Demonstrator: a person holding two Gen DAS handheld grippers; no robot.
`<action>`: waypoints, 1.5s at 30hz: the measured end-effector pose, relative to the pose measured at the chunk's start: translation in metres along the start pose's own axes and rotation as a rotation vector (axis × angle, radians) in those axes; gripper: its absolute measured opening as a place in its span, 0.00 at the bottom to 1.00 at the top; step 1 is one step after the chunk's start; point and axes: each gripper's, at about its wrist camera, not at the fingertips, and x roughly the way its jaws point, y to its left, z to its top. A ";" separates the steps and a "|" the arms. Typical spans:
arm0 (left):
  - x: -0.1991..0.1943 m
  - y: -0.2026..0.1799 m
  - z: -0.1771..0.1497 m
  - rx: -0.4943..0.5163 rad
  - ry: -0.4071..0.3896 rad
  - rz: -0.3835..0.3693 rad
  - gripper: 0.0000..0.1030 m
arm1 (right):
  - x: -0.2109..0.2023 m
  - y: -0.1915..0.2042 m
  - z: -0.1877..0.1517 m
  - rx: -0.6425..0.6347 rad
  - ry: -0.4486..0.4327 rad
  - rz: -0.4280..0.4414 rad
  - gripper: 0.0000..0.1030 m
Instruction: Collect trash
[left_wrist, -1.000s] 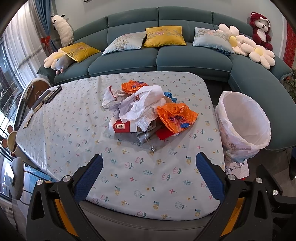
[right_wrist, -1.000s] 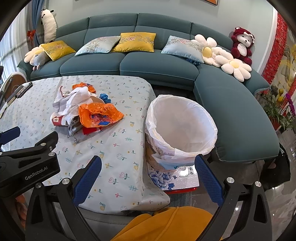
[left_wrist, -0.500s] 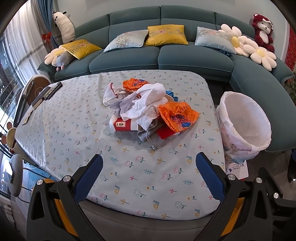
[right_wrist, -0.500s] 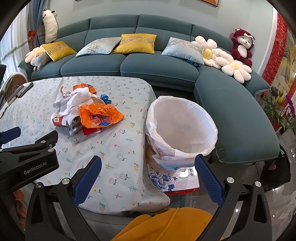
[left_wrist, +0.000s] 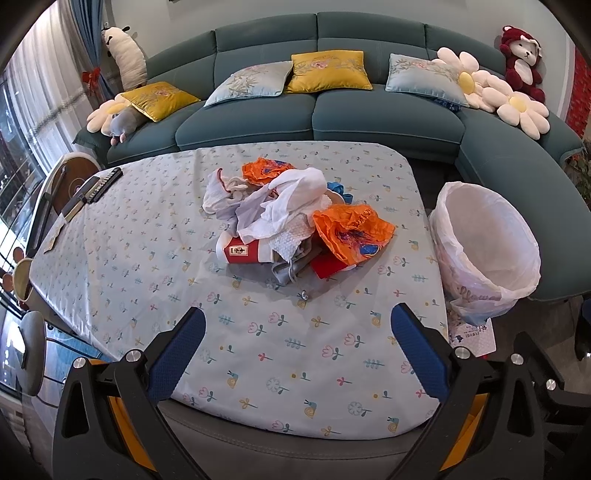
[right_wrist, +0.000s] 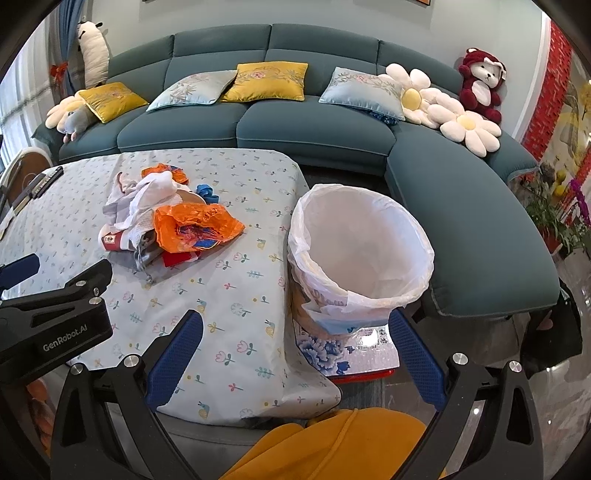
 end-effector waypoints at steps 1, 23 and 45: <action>0.000 0.000 0.000 0.002 -0.001 -0.001 0.93 | 0.000 0.000 0.000 0.001 0.000 -0.001 0.93; 0.001 -0.002 -0.002 0.014 -0.001 0.010 0.93 | 0.003 -0.012 0.000 0.038 -0.017 0.013 0.93; 0.002 -0.001 -0.003 0.008 0.000 -0.002 0.93 | 0.006 -0.016 -0.001 0.044 -0.002 0.017 0.93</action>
